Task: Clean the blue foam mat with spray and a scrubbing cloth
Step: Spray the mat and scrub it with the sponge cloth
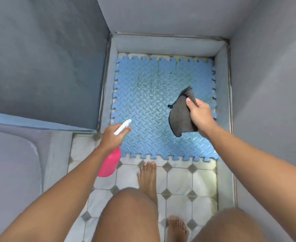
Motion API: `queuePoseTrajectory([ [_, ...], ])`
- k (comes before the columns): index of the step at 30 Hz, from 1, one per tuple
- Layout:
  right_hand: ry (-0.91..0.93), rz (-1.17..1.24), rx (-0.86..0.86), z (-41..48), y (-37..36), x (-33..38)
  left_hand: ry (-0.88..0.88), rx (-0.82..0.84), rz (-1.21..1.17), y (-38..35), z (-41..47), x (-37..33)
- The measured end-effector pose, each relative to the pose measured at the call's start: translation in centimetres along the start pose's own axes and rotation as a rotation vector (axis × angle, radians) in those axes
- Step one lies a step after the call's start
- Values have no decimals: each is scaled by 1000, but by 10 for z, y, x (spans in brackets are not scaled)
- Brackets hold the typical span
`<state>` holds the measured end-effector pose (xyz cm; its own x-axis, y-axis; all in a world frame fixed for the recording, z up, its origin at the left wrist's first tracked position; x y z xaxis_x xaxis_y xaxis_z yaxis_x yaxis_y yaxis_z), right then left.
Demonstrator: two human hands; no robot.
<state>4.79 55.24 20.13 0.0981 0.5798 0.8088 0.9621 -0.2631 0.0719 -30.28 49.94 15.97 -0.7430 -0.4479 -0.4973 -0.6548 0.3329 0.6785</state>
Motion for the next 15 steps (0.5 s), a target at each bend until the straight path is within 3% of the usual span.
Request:
queuePoseTrajectory([
  [6,140,-262,83,91,-11,-68,75,-59,75,-66,42,91],
  [10,230,-376,92,146,-28,-69,14,-43,278,-82,66,98],
  [15,341,-381,126,174,-62,-74,-87,-19,238,-90,77,103],
])
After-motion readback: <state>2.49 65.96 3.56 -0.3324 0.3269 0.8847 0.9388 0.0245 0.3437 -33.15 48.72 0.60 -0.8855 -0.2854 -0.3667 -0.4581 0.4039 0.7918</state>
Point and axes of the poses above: each hand's wrist, its own z-axis towards the middle knuckle, its own y-axis out of the back of the hand, x = y × z, the point moved 10 cm from there along z, towards the middle knuckle, and after that the axes turned 13 degrees about z, right-handed, at the moved point
